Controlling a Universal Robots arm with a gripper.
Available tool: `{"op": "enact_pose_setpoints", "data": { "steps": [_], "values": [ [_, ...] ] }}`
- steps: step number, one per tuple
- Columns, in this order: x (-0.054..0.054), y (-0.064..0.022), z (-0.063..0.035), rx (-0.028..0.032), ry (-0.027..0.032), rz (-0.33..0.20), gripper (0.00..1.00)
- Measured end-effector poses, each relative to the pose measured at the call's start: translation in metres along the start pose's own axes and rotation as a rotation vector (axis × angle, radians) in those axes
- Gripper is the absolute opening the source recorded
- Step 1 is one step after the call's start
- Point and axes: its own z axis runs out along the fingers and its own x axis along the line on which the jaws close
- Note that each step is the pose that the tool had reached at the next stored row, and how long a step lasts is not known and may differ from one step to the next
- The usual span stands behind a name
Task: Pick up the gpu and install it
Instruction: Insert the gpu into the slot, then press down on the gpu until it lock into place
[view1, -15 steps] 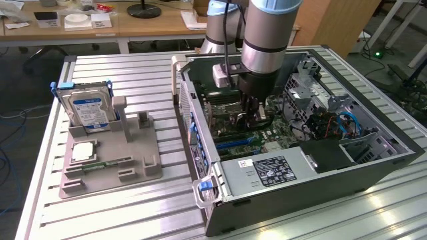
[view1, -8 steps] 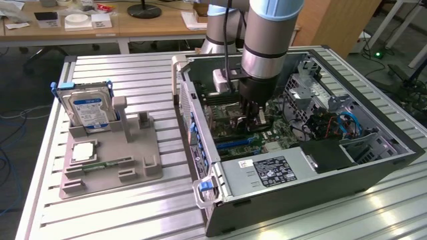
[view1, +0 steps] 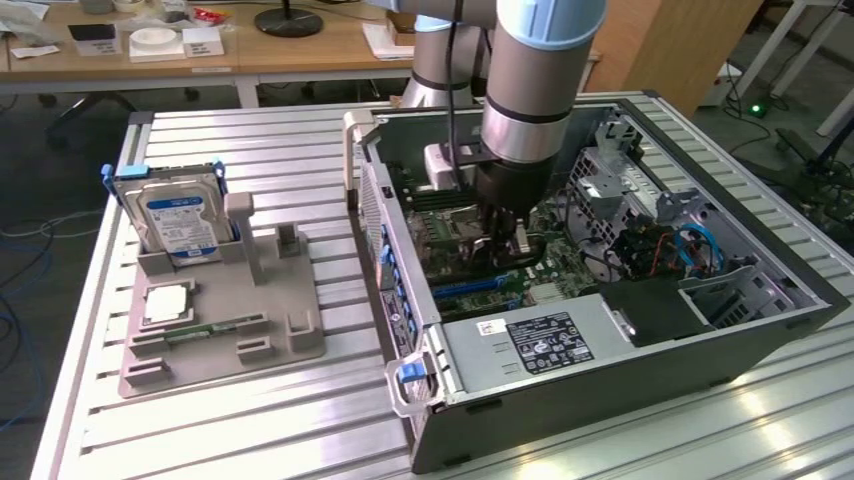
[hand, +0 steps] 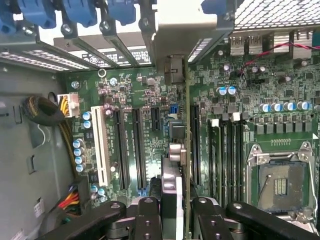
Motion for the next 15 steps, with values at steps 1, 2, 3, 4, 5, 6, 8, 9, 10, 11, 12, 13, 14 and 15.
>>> {"op": "enact_pose_setpoints", "data": {
  "steps": [1,2,3,4,5,6,8,9,10,11,12,13,14,15],
  "values": [
    [0.0,0.0008,0.0011,0.0,-0.0001,0.0,0.28],
    [0.0,0.001,0.0026,0.0,-0.0001,0.0,0.28],
    [0.0,0.0012,0.0044,0.0,0.0,0.0,0.28],
    [0.0,0.0013,0.0062,-0.0001,0.0,0.0,0.28],
    [0.0,0.0015,0.0079,0.0,-0.0001,0.001,0.28],
    [0.0,0.0016,0.0093,-0.0001,0.0001,0.001,0.28],
    [0.0,0.0023,0.0118,-0.0001,0.0002,0.002,0.28],
    [0.0,0.0036,0.0126,-0.0001,0.0002,0.002,0.28],
    [0.001,0.0044,0.0135,0.0,0.0001,0.002,0.28],
    [0.001,0.0048,0.0142,0.0,0.0001,0.002,0.28],
    [0.001,0.0049,0.0146,-0.0001,0.0002,0.002,0.28],
    [0.001,0.005,0.0149,-0.0001,0.0003,0.001,0.28],
    [0.001,0.0051,0.0154,-0.0001,0.0001,0.002,0.28],
    [0.002,0.0051,0.0159,0.0,-0.0001,0.002,0.28]
  ]
}}
